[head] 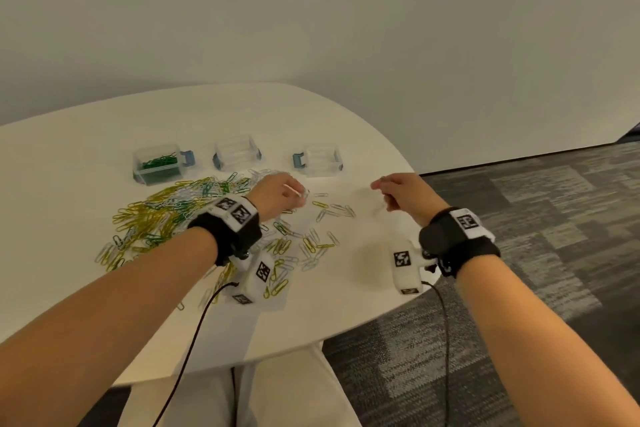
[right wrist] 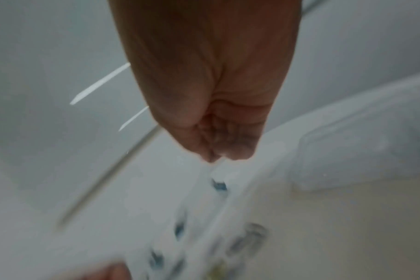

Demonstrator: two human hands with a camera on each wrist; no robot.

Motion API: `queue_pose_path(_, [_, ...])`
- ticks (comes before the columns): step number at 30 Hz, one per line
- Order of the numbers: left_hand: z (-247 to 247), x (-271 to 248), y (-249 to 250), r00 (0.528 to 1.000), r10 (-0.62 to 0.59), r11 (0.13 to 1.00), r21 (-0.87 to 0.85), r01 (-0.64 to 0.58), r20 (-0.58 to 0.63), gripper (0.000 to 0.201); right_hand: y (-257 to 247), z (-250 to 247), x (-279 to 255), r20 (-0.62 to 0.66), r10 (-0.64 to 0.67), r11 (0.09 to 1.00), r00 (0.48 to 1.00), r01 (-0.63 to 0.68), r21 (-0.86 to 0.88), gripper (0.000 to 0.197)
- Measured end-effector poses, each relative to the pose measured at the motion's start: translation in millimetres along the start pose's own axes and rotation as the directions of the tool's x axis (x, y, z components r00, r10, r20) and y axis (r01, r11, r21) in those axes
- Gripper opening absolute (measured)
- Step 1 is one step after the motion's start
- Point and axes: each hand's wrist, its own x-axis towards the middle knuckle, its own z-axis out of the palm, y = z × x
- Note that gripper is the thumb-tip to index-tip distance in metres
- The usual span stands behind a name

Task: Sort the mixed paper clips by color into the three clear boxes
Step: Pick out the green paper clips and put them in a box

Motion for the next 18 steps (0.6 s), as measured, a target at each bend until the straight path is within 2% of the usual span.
queue_pose_path(1, [-2.5, -4.0, 0.0, 0.998, -0.057, 0.966, -0.252, 0.059, 0.016, 0.005, 1.5, -5.1, -3.5, 0.048, 0.079, 0.996, 0.996, -0.081, 0.042, 0.02])
queue_pose_path(3, [-4.6, -11.2, -0.1, 0.981, -0.158, 0.734, -0.652, 0.191, 0.109, 0.012, 5.9, -5.8, -11.8, 0.169, 0.203, 0.978, 0.964, -0.19, -0.091, 0.022])
queue_pose_path(4, [-5.5, -14.1, -0.6, 0.972, -0.191, 0.615, -0.755, 0.229, 0.139, 0.014, 9.4, -2.7, -14.3, 0.2, 0.235, 0.964, 0.951, -0.201, -0.176, 0.021])
queue_pose_path(5, [-6.6, -16.3, -2.1, 0.965, -0.215, 0.532, -0.811, 0.245, 0.15, 0.015, 12.3, 2.1, -15.9, 0.198, 0.248, 0.952, 0.948, -0.2, -0.232, 0.022])
queue_pose_path(6, [-8.4, -18.3, -3.4, 0.961, -0.233, 0.487, -0.837, 0.25, 0.152, 0.014, 14.6, 7.3, -16.6, 0.171, 0.247, 0.946, 0.954, -0.198, -0.258, 0.022])
queue_pose_path(7, [-10.3, -18.7, -5.4, 0.958, -0.248, 0.48, -0.84, 0.253, 0.146, 0.014, 16.6, 13.3, -16.9, 0.143, 0.236, 0.948, 0.961, -0.196, -0.251, 0.024])
queue_pose_path(8, [-12.4, -18.4, -7.2, 0.956, -0.262, 0.514, -0.82, 0.252, 0.129, 0.016, 17.6, 20.5, -17.7, 0.128, 0.219, 0.957, 0.967, -0.187, -0.224, 0.025])
queue_pose_path(10, [-17.1, -16.4, -12.5, 0.957, -0.283, 0.687, -0.683, 0.249, 0.063, 0.026, 15.8, 36.1, -19.2, 0.127, 0.159, 0.976, 0.979, -0.136, -0.171, 0.027])
queue_pose_path(11, [-19.4, -16.6, -14.1, 0.96, -0.278, 0.804, -0.54, 0.249, 0.028, 0.03, 13.3, 43.3, -19.7, 0.134, 0.121, 0.985, 0.984, -0.102, -0.139, 0.026])
queue_pose_path(12, [-21.3, -17.2, -15.8, 0.969, -0.246, 0.917, -0.324, 0.231, -0.006, 0.03, 8.5, 50.5, -20.5, 0.149, 0.087, 0.994, 0.985, -0.077, -0.071, 0.026])
queue_pose_path(13, [-22.1, -18.7, -17.8, 0.984, -0.178, 0.983, -0.057, 0.177, -0.021, 0.026, 3.6, 57.1, -20.7, 0.169, 0.065, 0.997, 0.983, -0.072, 0.034, 0.026])
queue_pose_path(14, [-21.3, -20.4, -19.2, 0.996, -0.088, 0.977, 0.192, 0.088, -0.007, 0.019, -1.4, 63.6, -20.7, 0.2, 0.068, 0.979, 0.978, -0.104, 0.176, 0.026])
queue_pose_path(15, [-19.2, -22.6, -19.5, 1.0, -0.015, 0.932, 0.363, 0.005, 0.027, 0.012, -7.3, 70.3, -20.8, 0.243, 0.092, 0.931, 0.966, -0.17, 0.324, 0.026])
queue_pose_path(17, [-14.4, -26.1, -19.7, 0.997, 0.045, 0.841, 0.536, -0.075, 0.069, 0.008, -18.0, 84.8, -19.2, 0.32, 0.158, 0.823, 0.934, -0.303, 0.48, 0.021])
queue_pose_path(18, [-12.2, -26.0, -20.0, 0.995, 0.061, 0.812, 0.576, -0.097, 0.083, 0.009, -21.6, 93.5, -15.9, 0.328, 0.172, 0.836, 0.929, -0.314, 0.45, 0.017])
